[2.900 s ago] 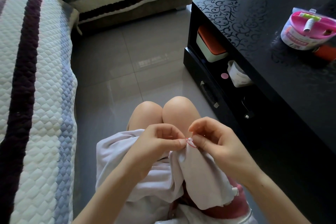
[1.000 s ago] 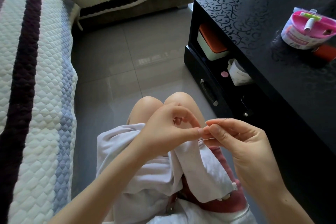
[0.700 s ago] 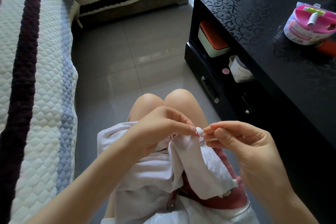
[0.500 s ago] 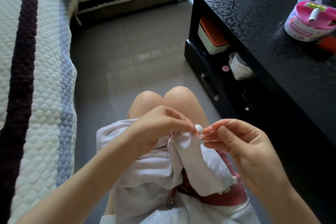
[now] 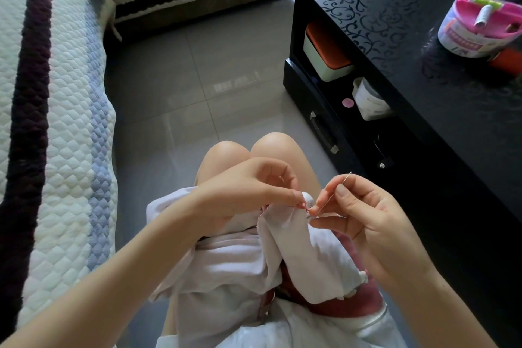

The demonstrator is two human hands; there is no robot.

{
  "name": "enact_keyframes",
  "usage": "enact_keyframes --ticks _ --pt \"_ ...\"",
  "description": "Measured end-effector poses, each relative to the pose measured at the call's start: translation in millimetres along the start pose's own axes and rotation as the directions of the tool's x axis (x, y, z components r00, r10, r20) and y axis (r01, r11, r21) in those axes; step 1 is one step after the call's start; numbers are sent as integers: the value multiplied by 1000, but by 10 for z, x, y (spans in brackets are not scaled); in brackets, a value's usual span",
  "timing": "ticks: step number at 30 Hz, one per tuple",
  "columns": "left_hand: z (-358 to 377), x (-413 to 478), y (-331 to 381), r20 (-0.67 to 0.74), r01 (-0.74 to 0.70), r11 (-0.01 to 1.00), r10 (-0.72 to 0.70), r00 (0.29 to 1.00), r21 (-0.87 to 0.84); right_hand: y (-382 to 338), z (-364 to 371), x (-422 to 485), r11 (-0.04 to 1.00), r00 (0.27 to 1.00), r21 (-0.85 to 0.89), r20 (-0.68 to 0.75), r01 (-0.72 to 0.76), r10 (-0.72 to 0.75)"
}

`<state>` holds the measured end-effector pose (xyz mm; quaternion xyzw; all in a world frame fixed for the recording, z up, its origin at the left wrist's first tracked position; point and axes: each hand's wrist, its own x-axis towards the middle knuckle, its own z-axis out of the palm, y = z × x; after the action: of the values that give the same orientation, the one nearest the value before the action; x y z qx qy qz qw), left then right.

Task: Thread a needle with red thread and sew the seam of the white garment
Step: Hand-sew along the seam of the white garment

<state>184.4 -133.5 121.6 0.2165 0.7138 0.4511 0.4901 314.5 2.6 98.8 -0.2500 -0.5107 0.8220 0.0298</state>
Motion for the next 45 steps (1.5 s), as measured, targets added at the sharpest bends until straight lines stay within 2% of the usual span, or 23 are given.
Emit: enact_keyframes --ticks 9,11,16,21,27,40,45 --pt "-138 -27 52 143 -145 971 118 983 189 -31 45 -45 1000 1000 -4 10 5 -5" --pt "-167 -3 37 178 -155 972 123 976 175 -38 48 -57 1000 1000 -5 -2 4 -4" --pt "-173 29 59 245 -101 986 66 967 132 -48 40 -81 999 1000 -31 -7 21 -21" --pt "-131 62 139 210 -110 954 52 976 278 -63 53 -89 997 999 -62 8 39 -39" --pt "-140 88 214 235 -33 926 -60 970 375 -80 74 -85 995 999 -90 14 37 -36" --pt "-209 115 109 404 -34 955 -92 910 294 -103 100 -79 995 1000 -94 15 19 -18" --pt "-216 78 53 409 -104 954 -22 912 283 -87 112 -102 981 998 -184 3 63 -64"
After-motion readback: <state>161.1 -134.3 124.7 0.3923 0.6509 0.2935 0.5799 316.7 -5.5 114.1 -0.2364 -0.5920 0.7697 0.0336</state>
